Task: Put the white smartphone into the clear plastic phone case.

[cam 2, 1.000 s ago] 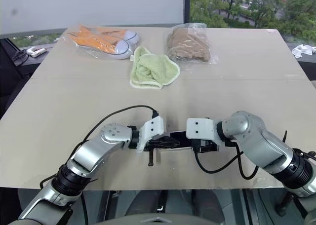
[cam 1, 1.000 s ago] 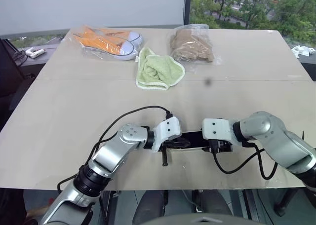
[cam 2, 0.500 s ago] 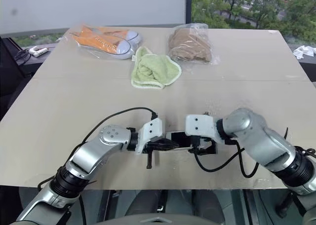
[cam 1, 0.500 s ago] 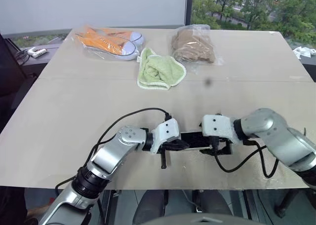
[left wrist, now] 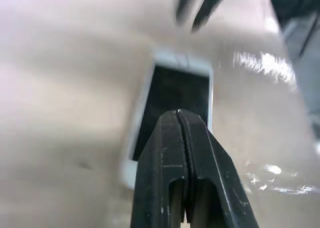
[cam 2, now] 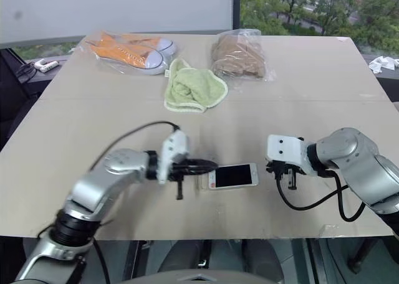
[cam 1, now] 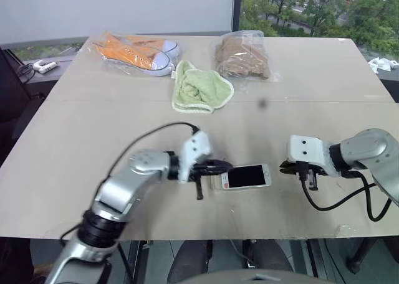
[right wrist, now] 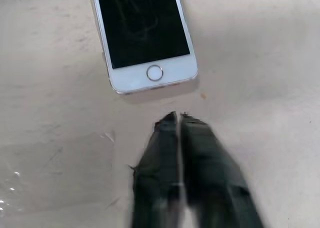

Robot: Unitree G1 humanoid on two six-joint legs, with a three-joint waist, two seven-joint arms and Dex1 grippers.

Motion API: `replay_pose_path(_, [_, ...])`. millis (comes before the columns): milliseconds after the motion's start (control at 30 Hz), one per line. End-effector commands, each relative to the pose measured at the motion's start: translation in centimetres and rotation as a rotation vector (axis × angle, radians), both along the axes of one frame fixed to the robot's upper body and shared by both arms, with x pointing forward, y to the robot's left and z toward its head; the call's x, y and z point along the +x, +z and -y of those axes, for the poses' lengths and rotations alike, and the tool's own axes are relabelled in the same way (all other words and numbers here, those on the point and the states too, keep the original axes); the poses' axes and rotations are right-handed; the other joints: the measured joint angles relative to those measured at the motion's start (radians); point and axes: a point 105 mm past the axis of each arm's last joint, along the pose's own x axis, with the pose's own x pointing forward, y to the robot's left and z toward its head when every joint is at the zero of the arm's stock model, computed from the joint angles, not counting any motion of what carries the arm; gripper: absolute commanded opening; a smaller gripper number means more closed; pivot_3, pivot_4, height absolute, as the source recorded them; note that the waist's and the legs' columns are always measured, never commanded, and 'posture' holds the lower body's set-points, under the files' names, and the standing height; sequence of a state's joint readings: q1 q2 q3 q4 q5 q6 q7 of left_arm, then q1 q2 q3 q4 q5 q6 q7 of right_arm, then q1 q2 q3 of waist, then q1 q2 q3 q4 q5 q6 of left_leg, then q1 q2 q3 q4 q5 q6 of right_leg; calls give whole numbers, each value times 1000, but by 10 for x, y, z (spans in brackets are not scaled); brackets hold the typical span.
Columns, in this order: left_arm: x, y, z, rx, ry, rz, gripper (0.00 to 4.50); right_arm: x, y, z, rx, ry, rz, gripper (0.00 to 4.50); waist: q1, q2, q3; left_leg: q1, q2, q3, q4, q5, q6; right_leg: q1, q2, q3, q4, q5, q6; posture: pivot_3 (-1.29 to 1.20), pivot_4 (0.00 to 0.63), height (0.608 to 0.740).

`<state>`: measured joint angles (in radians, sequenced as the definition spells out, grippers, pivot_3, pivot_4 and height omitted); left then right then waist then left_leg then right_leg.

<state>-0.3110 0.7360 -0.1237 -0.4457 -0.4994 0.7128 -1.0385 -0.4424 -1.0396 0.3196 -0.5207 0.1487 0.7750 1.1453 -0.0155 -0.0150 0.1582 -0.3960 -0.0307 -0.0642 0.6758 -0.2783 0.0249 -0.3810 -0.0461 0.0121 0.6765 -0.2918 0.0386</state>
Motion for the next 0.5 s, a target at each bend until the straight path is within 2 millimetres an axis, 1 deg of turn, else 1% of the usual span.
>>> replay_pose_path(33, [-9,-11,-37,144,18,-65,0,2,-2,-1,-23,32,17,30,0,1,0,1,0,1,-1,0,0,0,0,1,0,0,0,0,150,740])
replay_pose_path(100, [-13,-25,-61,255,44,-106,0,2,-5,-2,-27,44,9,30,2,1,1,1,0,1,-2,0,0,0,0,1,-1,0,0,0,150,740])
replay_pose_path(133, [-14,-31,-68,298,47,-108,0,3,-6,-3,-26,45,12,30,2,2,1,1,0,1,-3,0,0,0,0,0,-2,0,0,0,150,740])
replay_pose_path(200, [-14,-38,-71,334,34,-97,0,6,-6,-6,-21,44,23,30,9,2,1,1,0,1,-4,0,0,0,0,0,-3,0,0,0,150,740])
replay_pose_path(333, [-7,-48,-50,275,3,-81,0,3,-10,-8,-37,52,2,30,29,2,2,-1,-1,0,-4,0,0,0,-1,-1,-5,0,0,0,150,740])
replay_pose_path(433, [-6,-58,-39,286,-38,-70,0,4,-11,-9,-48,44,10,30,30,2,2,-2,-1,0,-4,0,0,-1,-1,-1,-6,0,0,0,150,740])
replay_pose_path(500, [2,-62,-29,278,-34,-34,0,3,-12,-8,-54,35,8,30,29,2,2,-2,-1,0,-4,0,0,-1,-1,-1,-6,0,0,0,150,740])
